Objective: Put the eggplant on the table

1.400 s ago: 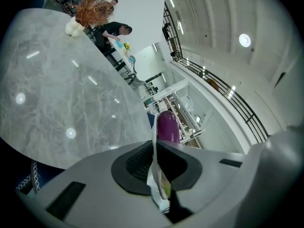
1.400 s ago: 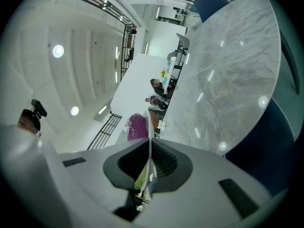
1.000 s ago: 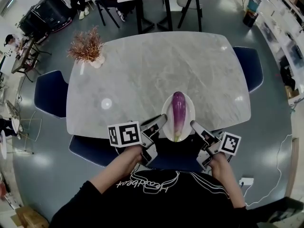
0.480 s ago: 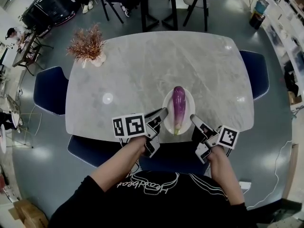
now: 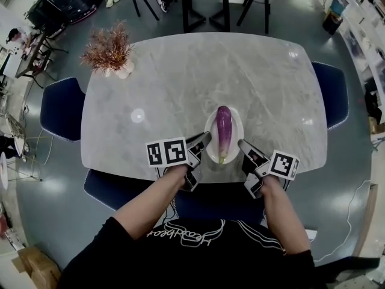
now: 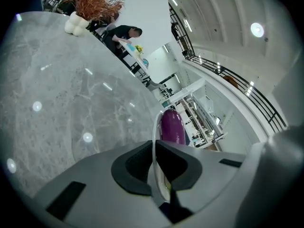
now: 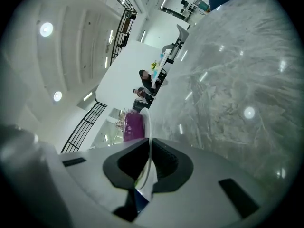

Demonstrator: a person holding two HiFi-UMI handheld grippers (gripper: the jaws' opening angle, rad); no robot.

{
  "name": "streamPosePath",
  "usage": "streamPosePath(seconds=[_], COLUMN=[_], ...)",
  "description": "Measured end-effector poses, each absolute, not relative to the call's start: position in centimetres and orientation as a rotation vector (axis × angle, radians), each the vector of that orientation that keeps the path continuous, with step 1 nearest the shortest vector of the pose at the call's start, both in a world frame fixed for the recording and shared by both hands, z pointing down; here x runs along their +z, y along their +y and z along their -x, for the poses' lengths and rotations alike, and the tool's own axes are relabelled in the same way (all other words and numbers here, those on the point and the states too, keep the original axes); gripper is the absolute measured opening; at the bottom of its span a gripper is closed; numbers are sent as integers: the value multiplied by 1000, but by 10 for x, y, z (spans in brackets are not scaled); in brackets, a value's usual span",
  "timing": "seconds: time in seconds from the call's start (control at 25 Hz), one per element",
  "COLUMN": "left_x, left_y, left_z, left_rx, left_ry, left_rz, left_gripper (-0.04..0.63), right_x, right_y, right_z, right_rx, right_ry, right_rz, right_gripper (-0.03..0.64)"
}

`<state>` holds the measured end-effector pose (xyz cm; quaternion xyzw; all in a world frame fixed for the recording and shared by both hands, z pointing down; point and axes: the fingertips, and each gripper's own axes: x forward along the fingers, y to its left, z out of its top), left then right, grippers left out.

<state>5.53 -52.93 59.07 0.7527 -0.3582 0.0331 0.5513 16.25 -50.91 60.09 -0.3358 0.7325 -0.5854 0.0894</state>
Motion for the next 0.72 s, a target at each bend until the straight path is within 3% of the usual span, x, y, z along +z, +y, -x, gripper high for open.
streamPosePath(seconds=[0.72], left_x=[665], left_y=[-553], left_z=[-47], left_rx=[187], left_ry=[-908], left_rz=[-1647], left_gripper=[29], right_x=[660], right_y=[-532], right_z=[-154], right_rx=[-1899], right_ry=[2093], right_rz=[1136], right_gripper=[18])
